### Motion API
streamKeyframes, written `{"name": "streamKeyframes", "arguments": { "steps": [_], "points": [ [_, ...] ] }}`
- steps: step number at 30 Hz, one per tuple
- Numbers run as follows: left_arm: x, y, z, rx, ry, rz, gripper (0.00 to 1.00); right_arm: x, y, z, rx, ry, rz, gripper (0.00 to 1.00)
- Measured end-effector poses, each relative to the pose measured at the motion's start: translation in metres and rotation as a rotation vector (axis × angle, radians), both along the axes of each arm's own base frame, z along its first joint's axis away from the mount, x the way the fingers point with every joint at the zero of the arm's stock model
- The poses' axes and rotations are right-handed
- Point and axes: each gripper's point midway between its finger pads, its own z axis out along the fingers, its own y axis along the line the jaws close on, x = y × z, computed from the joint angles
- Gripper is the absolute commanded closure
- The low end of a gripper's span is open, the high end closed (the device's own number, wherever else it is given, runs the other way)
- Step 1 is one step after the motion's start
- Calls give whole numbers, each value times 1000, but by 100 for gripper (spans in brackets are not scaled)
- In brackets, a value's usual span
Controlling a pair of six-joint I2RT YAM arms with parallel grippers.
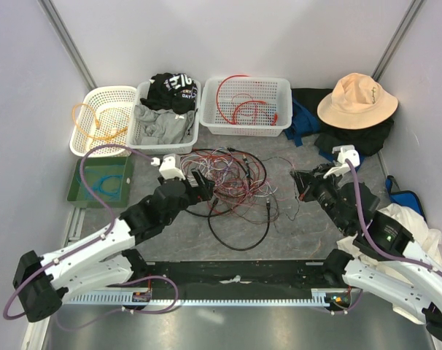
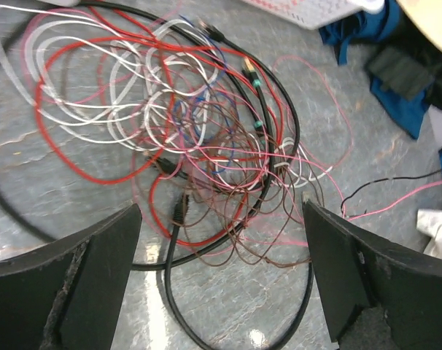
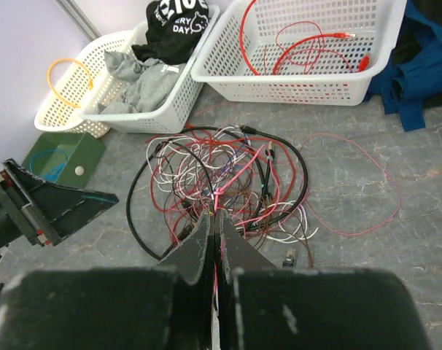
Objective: Untangle the cables
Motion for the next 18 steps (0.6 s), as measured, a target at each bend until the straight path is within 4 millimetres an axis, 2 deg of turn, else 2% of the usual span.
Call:
{"name": "streamKeyframes", "arguments": {
  "steps": [8,12,18],
  "points": [
    [10,-43,-17,-17,-4,-136,0,0,8,-5,-12,18,27,100],
    [8,-62,-25,-34,15,-210,1,-1,10,-5,-10,20,42,100],
    [2,-86,-5,-122,-63,-336,2,-2,11,-6,-10,21,48,100]
  ]
}}
